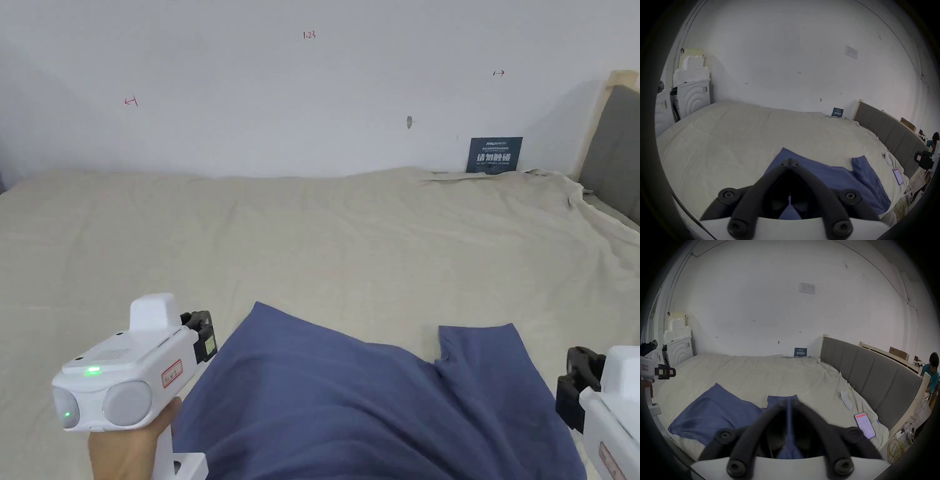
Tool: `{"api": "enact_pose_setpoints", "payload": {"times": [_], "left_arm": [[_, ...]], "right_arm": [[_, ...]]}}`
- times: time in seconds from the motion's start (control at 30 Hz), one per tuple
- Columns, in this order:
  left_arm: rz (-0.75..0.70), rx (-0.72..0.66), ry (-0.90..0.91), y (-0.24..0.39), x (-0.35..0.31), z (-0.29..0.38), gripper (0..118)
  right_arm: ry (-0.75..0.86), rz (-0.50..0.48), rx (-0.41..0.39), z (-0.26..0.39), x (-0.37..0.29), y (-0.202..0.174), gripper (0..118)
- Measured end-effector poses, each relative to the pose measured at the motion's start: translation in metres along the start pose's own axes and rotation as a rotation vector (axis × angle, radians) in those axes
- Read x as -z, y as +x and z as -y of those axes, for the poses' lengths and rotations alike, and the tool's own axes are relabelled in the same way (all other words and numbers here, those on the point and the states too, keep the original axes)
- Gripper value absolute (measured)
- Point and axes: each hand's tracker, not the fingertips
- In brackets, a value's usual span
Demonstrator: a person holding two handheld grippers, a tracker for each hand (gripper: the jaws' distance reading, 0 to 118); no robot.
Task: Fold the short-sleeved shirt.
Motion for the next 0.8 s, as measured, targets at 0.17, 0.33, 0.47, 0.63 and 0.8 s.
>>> {"api": "enact_pose_setpoints", "payload": {"times": [0.17,0.33,0.47,0.63,0.8], "left_arm": [[0.063,0.025,-0.087,0.009,0.062,-0.014,0],[0.081,0.114,-0.229,0.014,0.154,-0.025,0],[0.06,0.176,-0.366,0.014,0.228,-0.03,0],[0.03,0.231,-0.485,0.015,0.303,-0.03,80],[-0.006,0.32,-0.551,0.015,0.351,-0.018,94]], "right_arm": [[0.009,0.003,0.023,-0.004,0.021,0.001,1],[-0.009,0.012,0.047,-0.006,0.05,0.005,1],[-0.032,0.023,0.054,-0.004,0.073,0.01,1],[-0.067,0.05,0.05,0.0,0.098,0.012,1],[-0.106,0.077,0.052,0.009,0.114,0.017,1]]}}
